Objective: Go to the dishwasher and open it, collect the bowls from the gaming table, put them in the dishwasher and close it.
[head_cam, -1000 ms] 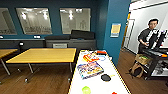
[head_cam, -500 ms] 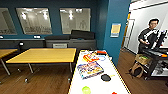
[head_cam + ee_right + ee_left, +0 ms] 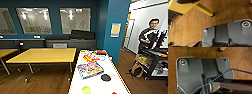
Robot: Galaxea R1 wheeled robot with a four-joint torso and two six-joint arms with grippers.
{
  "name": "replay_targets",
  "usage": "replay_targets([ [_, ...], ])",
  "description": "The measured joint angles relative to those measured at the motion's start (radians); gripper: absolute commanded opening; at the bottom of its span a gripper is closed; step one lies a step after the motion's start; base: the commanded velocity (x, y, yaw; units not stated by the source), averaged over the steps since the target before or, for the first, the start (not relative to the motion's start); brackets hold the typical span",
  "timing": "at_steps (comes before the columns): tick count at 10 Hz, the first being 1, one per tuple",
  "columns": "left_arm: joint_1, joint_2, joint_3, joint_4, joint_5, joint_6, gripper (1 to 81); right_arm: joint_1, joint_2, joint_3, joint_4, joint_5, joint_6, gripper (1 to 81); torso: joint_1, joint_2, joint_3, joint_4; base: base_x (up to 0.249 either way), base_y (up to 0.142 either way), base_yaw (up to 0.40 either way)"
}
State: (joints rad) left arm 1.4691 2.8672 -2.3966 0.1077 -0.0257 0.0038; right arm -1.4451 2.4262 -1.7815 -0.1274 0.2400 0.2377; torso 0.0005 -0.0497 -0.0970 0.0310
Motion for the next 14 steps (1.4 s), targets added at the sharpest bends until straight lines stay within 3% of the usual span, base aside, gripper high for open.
replay_targets([
  [2,0.000,0.000,0.000,0.000,-0.001,0.000,81.1,0.024,-0.206,0.198,0.001,0.024,0.025,81.1,0.000,0.000,-0.008,0.000,0.000,0.000,0.000],
  [5,-0.003,0.000,0.000,0.000,0.000,0.000,81.1,0.089,-0.434,0.428,0.001,0.048,0.074,81.1,0.000,0.000,-0.051,0.000,0.000,0.000,0.000],
  [9,-0.014,0.000,0.000,0.000,-0.004,0.000,81.1,0.262,-0.635,0.609,0.003,0.045,0.146,81.1,0.000,0.000,-0.124,0.000,0.000,0.000,0.000],
  [10,-0.017,0.000,0.000,0.000,-0.005,0.000,81.1,0.316,-0.649,0.640,0.004,0.021,0.157,81.1,0.000,0.000,-0.140,0.000,0.000,0.000,0.000],
  [14,-0.024,0.000,0.000,0.000,-0.008,0.000,81.1,0.592,-0.681,0.680,0.061,-0.185,0.185,81.1,0.001,0.001,-0.212,0.000,0.000,0.000,0.000],
])
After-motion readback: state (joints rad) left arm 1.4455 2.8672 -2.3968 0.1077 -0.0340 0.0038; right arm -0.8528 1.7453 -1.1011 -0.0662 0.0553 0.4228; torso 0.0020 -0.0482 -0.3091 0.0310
